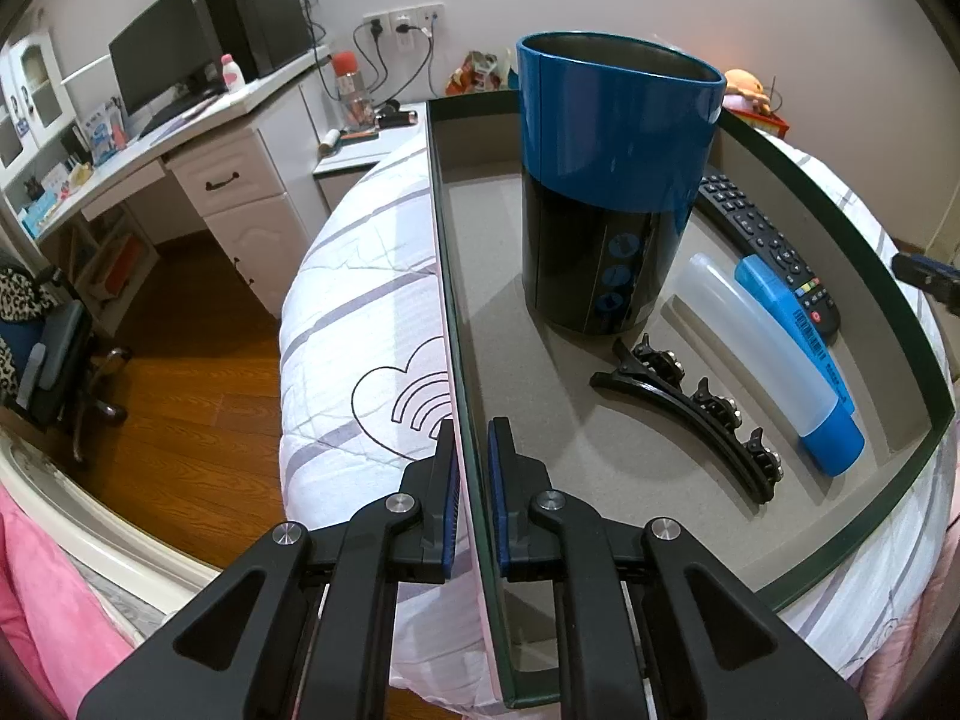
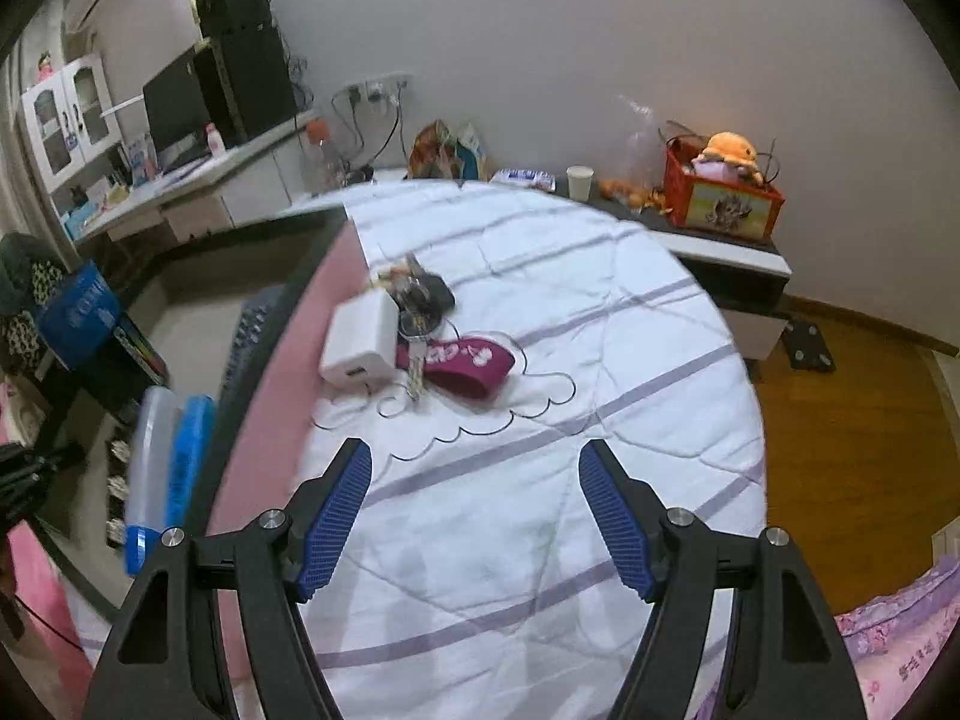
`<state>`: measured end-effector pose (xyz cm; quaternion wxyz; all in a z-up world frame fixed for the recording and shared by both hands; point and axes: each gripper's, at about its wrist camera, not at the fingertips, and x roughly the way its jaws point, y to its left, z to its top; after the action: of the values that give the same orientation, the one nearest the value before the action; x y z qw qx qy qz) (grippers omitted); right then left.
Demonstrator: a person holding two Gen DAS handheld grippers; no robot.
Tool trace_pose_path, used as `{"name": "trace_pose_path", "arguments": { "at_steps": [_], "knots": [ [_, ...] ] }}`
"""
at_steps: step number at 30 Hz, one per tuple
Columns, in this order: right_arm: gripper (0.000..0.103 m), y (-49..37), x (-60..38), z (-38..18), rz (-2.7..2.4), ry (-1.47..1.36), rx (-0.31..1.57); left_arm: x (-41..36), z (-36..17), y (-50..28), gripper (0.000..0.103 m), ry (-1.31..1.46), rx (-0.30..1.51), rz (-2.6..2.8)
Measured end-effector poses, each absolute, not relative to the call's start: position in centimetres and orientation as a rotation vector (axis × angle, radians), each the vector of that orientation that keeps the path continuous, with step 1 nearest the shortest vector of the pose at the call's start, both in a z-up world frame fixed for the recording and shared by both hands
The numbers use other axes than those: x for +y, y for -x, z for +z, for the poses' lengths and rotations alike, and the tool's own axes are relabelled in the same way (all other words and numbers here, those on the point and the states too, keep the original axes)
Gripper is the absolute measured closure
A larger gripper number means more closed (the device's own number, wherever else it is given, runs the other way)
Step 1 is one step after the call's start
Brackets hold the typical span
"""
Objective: Organize rigid objects
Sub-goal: 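Grasp the white charger plug with the right tool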
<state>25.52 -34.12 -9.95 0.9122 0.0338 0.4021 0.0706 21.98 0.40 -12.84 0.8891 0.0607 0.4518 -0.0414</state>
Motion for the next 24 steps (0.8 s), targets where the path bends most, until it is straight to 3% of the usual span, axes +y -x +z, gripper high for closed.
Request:
{"name": "trace_pose_path", "arguments": {
  "at_steps": [24],
  "knots": [
    [0.030, -30.5, -27.5, -10.9, 0.376, 0.291, 0.849, 2.4, -13.1, -21.9, 0.090, -0.121, 0.944, -0.072]
  ]
}}
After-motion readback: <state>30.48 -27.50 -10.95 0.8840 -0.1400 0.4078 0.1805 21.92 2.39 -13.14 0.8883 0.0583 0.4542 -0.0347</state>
